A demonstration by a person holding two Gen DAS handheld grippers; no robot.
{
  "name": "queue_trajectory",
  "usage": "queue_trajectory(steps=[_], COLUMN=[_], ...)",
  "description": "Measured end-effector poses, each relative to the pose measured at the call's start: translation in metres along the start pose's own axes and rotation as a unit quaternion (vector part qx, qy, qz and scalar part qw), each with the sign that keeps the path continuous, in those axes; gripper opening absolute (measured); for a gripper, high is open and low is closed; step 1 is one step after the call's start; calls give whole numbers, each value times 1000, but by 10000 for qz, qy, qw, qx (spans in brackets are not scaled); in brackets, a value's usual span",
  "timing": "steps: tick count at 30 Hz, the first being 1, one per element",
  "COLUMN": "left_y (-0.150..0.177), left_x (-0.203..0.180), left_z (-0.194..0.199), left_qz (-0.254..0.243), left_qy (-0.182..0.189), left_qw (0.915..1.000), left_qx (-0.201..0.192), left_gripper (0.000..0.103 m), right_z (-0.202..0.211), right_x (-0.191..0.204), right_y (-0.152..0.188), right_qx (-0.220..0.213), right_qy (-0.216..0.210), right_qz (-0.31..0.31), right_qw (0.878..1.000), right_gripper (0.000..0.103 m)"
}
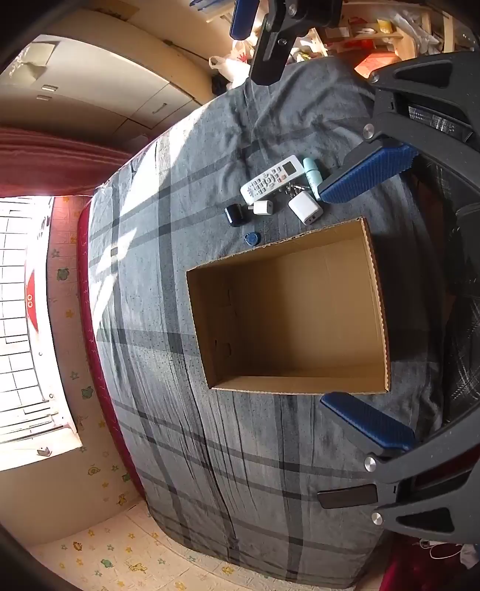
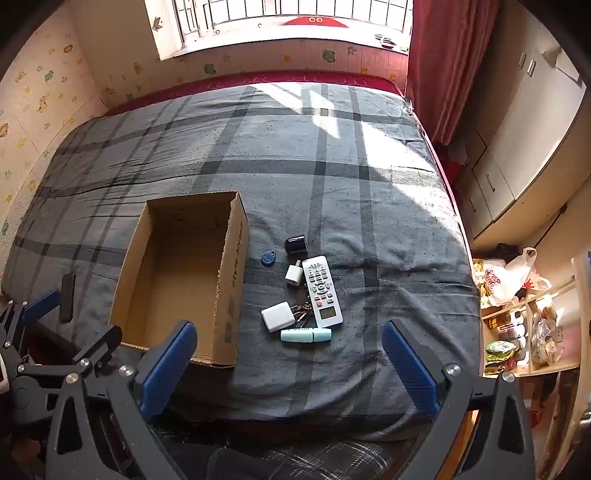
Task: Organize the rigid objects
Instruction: 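Move both tools toward the cardboard box and the items beside it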
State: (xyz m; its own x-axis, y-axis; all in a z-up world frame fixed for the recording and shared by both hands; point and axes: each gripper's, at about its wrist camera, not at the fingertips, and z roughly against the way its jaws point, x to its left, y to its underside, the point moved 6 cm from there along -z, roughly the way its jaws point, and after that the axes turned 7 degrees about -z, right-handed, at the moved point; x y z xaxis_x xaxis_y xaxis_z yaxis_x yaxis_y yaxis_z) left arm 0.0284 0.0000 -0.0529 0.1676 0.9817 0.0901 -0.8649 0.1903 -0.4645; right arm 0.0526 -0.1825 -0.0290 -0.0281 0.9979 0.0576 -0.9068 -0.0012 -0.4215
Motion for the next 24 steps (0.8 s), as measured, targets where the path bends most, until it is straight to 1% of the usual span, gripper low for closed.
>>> queue_trajectory(steps=[4,5,17,24], left_y=[-1,-1,0,-2], left_x=[2,1,0,1], left_z=[0,0,-3,6], left_qz=[-29,-86,-123,-163], left_qy=[40,-89,-147,-212], left_qw=[10000,9999,9998,9995], left_qx=[-31,-26,-50,-145], left_gripper=[103,103,103,103], right_z=[0,0,2,1], right_x=[-1,-1,-1,-3], right_y=[-1,-1,-3,-3], right_qx=[-34,-33,-32,-60], right_qy=[57,48,-6,-22], right_qz=[19,28,4,-8], right_qw=[10000,10000,10000,10000], right_gripper=[102,102,102,102])
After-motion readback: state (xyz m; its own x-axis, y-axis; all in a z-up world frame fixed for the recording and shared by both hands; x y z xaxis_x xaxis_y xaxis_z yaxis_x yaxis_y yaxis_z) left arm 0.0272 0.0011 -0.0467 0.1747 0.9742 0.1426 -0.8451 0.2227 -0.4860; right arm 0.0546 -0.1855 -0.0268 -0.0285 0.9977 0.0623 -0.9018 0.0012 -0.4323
